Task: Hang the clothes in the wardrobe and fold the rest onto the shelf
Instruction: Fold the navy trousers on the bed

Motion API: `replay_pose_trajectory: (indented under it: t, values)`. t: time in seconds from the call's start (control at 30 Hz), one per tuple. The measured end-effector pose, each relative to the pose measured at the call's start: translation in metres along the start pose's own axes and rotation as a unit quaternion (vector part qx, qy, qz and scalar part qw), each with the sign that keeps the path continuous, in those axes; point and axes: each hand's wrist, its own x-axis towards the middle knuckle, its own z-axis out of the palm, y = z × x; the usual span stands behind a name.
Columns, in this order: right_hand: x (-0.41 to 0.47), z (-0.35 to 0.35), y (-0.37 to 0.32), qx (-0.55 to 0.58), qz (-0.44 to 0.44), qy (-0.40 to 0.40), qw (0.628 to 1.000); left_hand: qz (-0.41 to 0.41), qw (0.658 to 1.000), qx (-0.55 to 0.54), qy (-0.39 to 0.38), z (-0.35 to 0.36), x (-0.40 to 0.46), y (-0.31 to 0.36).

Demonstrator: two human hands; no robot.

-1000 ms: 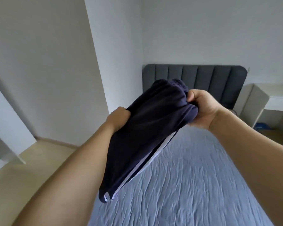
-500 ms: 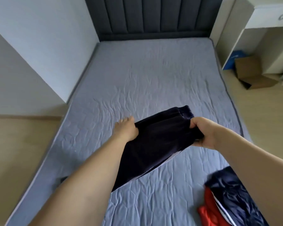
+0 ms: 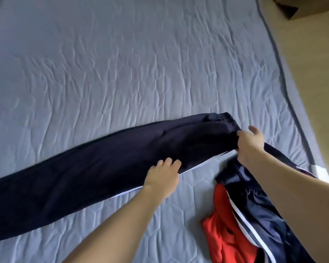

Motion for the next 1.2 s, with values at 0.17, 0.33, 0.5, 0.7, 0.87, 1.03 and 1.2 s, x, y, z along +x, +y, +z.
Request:
replay_pose_trajectory:
  t: [0.17,0.33,0.5,0.7,0.87,1.03,1.2]
  values:
    - [0.020,0.018,0.026,0.086,0.093,-0.020,0.992,-0.007,0.998,0.051,0.027,0.012,0.025,0.011]
    - [0.028,0.024,0.046,0.058,0.035,-0.016,0.998,0.025,0.994,0.066,0.080,0.015,0.029,0.014]
    - [0.029,0.023,0.041,0.078,0.014,0.008,0.997,0.052,0.995,0.011,0.090,0.021,0.027,0.016]
    - [-0.013,0.028,0.073,0.229,0.126,-0.106,0.959,-0.052,0.997,-0.045,-0.037,0.029,0.017,0.000]
    - [-0.026,0.029,0.084,0.205,0.149,-0.157,0.955,-0.040,0.988,-0.108,-0.107,0.029,0.005,-0.018]
    - [-0.044,0.043,0.100,0.266,0.177,-0.180,0.930,-0.100,0.951,-0.167,0.241,-0.001,0.049,-0.053]
    - [-0.072,0.066,0.128,0.277,0.200,-0.260,0.903,-0.130,0.981,-0.130,0.062,-0.027,0.116,-0.078]
